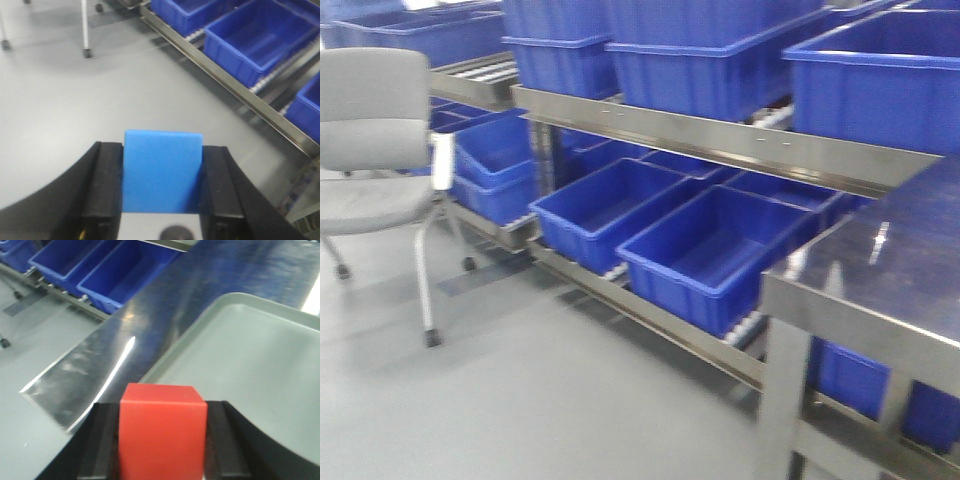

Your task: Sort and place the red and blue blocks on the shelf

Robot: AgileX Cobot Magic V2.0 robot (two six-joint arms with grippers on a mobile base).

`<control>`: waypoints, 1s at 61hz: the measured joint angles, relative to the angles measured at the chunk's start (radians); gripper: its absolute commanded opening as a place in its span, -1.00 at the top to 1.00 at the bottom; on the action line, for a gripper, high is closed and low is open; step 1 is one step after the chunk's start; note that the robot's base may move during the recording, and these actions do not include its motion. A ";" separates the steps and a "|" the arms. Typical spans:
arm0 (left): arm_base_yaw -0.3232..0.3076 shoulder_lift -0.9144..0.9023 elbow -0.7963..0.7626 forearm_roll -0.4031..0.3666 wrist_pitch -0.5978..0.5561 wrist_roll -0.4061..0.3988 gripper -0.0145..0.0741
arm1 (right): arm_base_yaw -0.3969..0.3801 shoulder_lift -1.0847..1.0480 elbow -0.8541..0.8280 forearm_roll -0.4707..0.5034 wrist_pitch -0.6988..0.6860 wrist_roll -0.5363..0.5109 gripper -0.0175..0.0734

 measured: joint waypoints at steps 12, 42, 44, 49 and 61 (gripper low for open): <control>0.000 0.000 0.000 0.000 0.000 0.000 0.39 | 0.000 0.000 0.000 0.000 0.000 0.000 0.51; 0.000 0.000 0.000 0.000 0.000 0.000 0.39 | 0.000 0.000 0.000 0.000 0.000 0.000 0.51; 0.000 0.000 0.000 0.000 0.000 0.000 0.39 | 0.000 0.000 0.000 0.000 0.000 0.000 0.51; 0.000 0.000 0.000 0.000 0.000 0.000 0.39 | 0.000 0.000 0.000 0.000 0.000 0.000 0.51; 0.000 0.000 0.000 0.000 0.000 0.000 0.39 | 0.000 0.000 0.000 0.000 0.000 0.000 0.51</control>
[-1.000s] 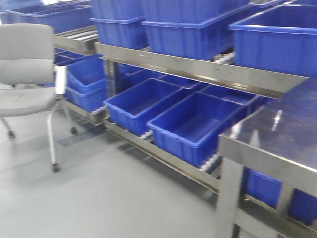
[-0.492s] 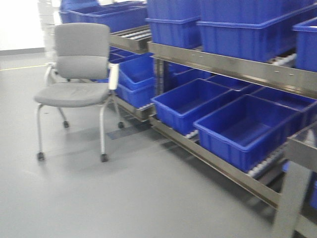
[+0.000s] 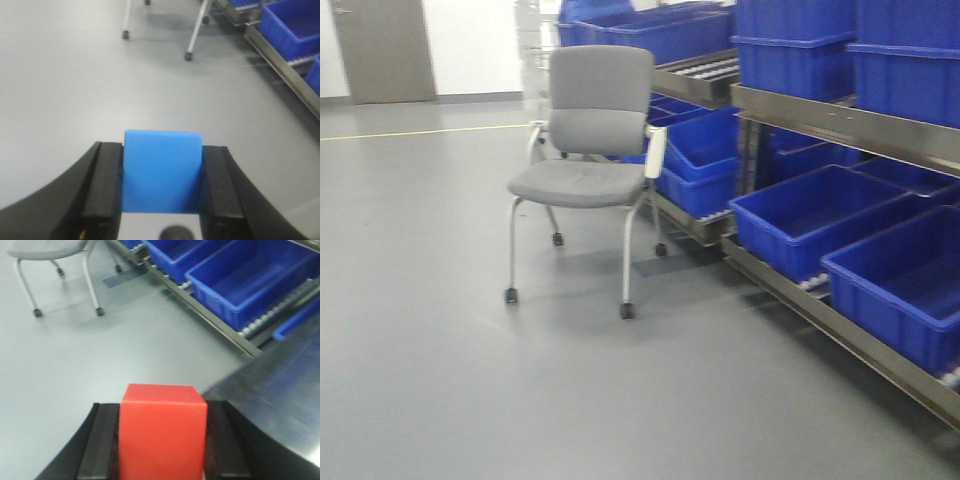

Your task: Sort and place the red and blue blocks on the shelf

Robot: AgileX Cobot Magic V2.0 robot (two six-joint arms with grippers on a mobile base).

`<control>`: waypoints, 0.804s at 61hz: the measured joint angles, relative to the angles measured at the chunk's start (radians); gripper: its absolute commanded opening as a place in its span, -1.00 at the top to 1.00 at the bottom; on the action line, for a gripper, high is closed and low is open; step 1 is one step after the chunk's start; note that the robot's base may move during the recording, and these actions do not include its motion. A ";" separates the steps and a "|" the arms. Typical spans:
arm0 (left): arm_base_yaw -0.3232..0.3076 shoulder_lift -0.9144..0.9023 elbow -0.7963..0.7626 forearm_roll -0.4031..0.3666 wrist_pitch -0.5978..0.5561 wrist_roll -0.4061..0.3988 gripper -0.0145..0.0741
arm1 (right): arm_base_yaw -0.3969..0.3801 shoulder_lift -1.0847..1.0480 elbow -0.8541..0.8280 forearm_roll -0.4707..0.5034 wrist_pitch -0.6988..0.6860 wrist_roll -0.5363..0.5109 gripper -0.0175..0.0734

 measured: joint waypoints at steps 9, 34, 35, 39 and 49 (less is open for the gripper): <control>0.000 0.000 0.000 0.000 0.002 0.000 0.39 | 0.000 0.000 0.000 0.000 0.000 0.000 0.51; 0.000 0.000 0.000 0.000 0.002 0.000 0.39 | 0.000 0.000 0.000 0.000 0.000 0.000 0.51; 0.000 0.000 0.000 0.000 0.002 0.000 0.39 | 0.000 0.000 0.000 0.000 0.000 0.000 0.51; 0.000 0.000 0.000 0.000 0.002 0.000 0.39 | 0.000 0.000 0.000 0.000 0.000 0.000 0.51; 0.000 0.000 0.000 0.000 0.002 0.000 0.39 | 0.000 0.000 0.000 0.000 0.000 0.000 0.51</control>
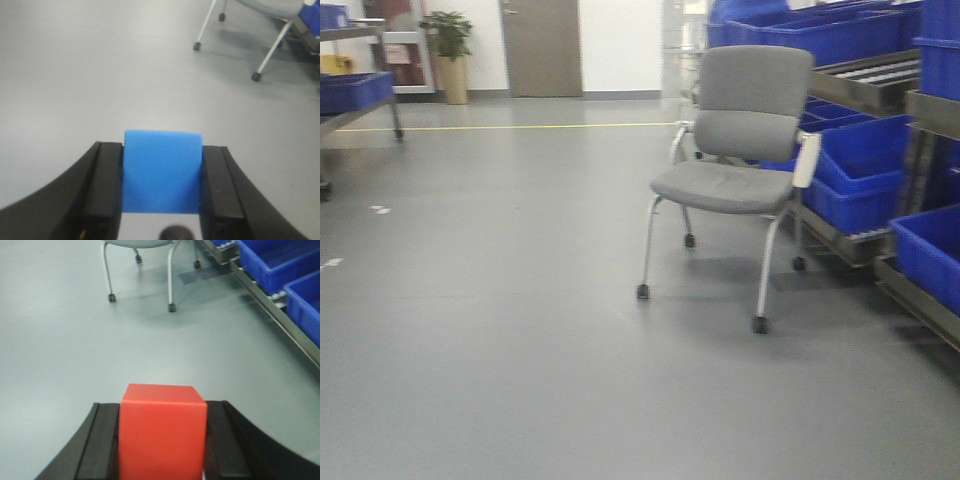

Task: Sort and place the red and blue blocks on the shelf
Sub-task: 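Drive the base across the floor toward the shelving rack of blue bins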

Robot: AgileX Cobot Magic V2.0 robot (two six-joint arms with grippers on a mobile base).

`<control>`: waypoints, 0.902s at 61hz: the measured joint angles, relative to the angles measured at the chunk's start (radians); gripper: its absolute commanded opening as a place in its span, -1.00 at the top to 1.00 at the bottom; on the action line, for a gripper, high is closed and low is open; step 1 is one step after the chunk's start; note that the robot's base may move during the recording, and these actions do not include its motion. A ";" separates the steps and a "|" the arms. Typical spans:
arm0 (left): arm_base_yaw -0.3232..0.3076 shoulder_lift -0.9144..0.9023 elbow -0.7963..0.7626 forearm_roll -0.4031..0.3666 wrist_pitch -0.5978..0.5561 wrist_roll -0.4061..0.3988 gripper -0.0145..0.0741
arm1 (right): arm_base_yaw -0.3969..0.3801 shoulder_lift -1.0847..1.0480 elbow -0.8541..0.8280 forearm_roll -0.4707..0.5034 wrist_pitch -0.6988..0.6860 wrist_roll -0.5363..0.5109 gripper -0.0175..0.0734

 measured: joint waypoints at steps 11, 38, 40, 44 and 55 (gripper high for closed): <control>0.000 0.000 0.000 0.000 0.000 0.000 0.39 | 0.000 0.000 0.000 0.000 0.000 0.000 0.51; 0.000 0.000 0.000 0.000 0.000 0.000 0.39 | 0.000 0.000 0.000 0.000 0.002 0.000 0.51; 0.000 0.000 0.000 0.000 0.000 0.000 0.39 | 0.000 0.000 0.000 0.000 0.002 0.000 0.51; 0.000 0.000 0.000 0.000 0.000 0.000 0.39 | 0.000 0.000 0.000 0.000 0.002 0.000 0.51; 0.000 0.000 0.000 0.000 0.000 0.000 0.39 | 0.000 0.000 0.000 0.000 0.002 0.000 0.51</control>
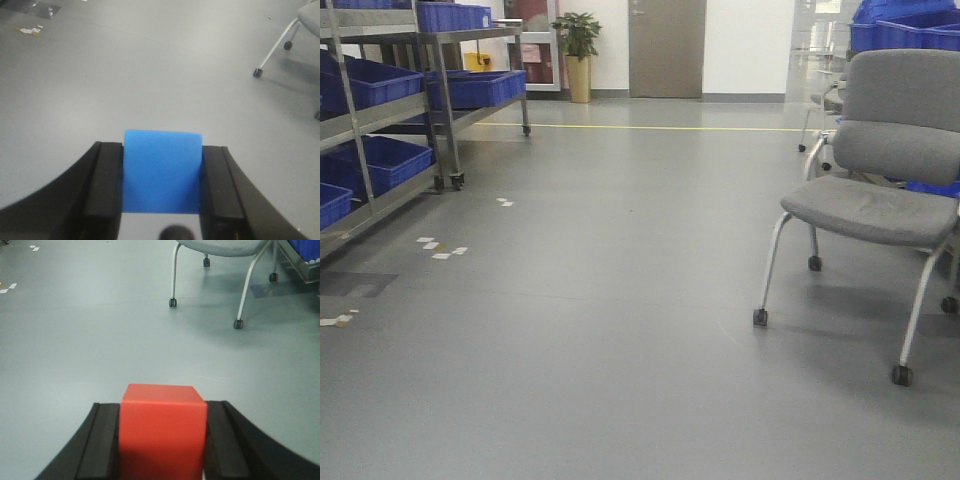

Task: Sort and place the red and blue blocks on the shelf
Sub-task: 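Drive the base across the floor toward the shelving rack of blue bins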

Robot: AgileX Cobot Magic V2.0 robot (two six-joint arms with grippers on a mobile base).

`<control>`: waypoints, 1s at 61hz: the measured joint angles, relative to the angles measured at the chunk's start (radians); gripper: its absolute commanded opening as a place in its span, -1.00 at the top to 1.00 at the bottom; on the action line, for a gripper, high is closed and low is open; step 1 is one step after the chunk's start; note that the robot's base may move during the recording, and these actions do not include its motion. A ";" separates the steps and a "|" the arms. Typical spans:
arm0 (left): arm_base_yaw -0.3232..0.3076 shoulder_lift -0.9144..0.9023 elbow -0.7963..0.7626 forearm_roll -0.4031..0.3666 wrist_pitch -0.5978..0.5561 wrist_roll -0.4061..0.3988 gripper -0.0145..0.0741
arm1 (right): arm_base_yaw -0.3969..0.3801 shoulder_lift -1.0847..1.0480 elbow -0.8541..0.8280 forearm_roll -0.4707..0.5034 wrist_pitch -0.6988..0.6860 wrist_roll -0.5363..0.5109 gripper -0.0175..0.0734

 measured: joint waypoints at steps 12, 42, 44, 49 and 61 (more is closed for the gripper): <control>0.000 0.000 0.000 0.000 0.000 0.000 0.39 | 0.000 0.000 0.000 0.000 0.000 0.000 0.51; 0.000 0.000 0.000 0.000 0.000 0.000 0.39 | 0.000 0.000 0.000 0.000 0.000 0.000 0.51; 0.000 0.000 0.000 0.000 0.000 0.000 0.39 | 0.000 0.000 0.000 0.000 0.000 0.000 0.51; 0.000 0.000 0.000 0.000 0.000 0.000 0.39 | 0.000 0.000 0.000 0.000 0.000 0.000 0.51; 0.000 0.000 0.000 0.000 0.000 0.000 0.39 | 0.000 0.000 0.000 0.000 0.000 0.000 0.51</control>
